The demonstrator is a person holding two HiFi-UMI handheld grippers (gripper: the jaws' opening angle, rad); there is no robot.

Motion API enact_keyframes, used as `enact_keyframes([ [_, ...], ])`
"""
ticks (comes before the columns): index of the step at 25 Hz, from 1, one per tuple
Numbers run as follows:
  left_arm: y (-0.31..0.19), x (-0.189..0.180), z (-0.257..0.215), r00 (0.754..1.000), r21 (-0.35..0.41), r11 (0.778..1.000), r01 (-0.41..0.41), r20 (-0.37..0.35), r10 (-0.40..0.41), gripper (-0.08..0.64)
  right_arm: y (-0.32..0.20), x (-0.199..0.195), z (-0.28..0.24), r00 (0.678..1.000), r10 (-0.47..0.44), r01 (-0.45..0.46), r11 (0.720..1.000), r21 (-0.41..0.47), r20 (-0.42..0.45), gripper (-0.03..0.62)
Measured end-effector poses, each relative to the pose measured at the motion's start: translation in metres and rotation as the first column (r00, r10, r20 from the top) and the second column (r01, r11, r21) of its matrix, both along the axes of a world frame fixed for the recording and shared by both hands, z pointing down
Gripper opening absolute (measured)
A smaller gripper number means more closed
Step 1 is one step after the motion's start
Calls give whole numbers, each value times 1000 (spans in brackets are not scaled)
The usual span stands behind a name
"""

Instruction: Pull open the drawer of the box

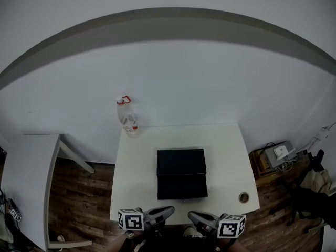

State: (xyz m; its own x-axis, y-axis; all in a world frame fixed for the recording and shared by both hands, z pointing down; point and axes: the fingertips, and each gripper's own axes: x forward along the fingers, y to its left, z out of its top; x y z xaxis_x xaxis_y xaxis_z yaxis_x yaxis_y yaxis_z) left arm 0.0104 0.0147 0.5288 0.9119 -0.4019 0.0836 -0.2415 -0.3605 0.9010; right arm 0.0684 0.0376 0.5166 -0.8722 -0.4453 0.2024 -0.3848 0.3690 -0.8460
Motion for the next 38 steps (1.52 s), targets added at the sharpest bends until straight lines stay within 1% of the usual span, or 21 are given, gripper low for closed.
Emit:
enact_keyframes([
  [8,8,2,0,1000,-9,1000,1,14,-1,3,2,4,-5,1000,11,-11,1000,0,18,5],
  [12,7,-3,-1,999,2,1000,21,29,-21,3,4,1,-3,1000,-12,12,1000,-2,22,5],
  [18,11,-8,-1,998,-10,999,47,29,-47,3,4,0,-3,999,-21,21,1000,-6,24,5],
  [25,17,-4,-1,999,-13,999,38,29,-38,3,10,0,-2,999,-23,23,1000,-15,35,5],
  [38,17,-9,1,999,-15,999,40,31,-40,3,11,-4,-4,999,-21,21,1000,-9,36,5],
])
